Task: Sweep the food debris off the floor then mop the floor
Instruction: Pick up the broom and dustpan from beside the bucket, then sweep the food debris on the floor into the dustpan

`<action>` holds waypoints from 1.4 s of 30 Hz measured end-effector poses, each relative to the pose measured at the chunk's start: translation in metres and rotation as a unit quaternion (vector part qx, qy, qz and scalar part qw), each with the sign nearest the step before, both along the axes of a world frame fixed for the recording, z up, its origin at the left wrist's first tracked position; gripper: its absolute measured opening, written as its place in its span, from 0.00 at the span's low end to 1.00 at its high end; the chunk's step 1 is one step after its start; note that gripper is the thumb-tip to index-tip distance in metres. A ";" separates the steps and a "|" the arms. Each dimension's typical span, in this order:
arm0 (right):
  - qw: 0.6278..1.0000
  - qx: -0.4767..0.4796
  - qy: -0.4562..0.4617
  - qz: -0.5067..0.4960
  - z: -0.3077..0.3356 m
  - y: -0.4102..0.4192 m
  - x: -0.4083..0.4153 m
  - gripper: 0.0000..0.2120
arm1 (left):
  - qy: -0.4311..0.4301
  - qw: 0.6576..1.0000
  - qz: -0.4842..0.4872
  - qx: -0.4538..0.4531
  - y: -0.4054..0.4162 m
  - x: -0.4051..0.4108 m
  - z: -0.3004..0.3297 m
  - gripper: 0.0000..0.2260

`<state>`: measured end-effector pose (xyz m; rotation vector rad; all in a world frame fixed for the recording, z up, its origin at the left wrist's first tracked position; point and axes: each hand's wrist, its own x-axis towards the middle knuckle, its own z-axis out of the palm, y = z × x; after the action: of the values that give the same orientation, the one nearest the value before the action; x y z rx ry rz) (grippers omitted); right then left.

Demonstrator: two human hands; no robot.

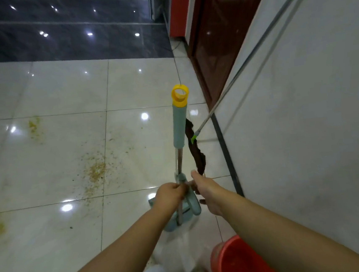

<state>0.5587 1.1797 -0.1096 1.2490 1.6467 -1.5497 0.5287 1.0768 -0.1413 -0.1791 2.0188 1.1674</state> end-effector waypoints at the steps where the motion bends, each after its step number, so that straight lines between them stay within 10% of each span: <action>1: 1.000 0.007 0.002 0.016 0.003 -0.009 -0.007 0.27 | -0.011 0.999 0.034 0.010 -0.006 -0.004 0.001 0.14; 12: 0.994 -0.001 0.081 0.068 0.046 -0.076 -0.114 0.19 | -0.091 0.927 0.296 0.212 -0.083 -0.057 0.002 0.11; 24: 0.941 -0.339 0.000 -0.014 0.087 -0.160 -0.204 0.29 | -0.067 0.945 0.300 0.108 -0.160 -0.114 0.006 0.15; 34: 0.949 -0.312 0.024 -0.030 0.091 -0.190 -0.223 0.41 | -0.066 0.944 0.287 0.148 -0.194 -0.141 0.009 0.15; 42: 0.940 -0.337 0.047 -0.017 0.082 -0.187 -0.222 0.23 | 0.039 0.960 0.241 0.136 -0.208 -0.146 0.015 0.16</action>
<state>0.3363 0.9924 -0.0273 0.8383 0.9893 -1.9815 0.3831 0.8686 -0.1263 -0.5141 1.9102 1.7649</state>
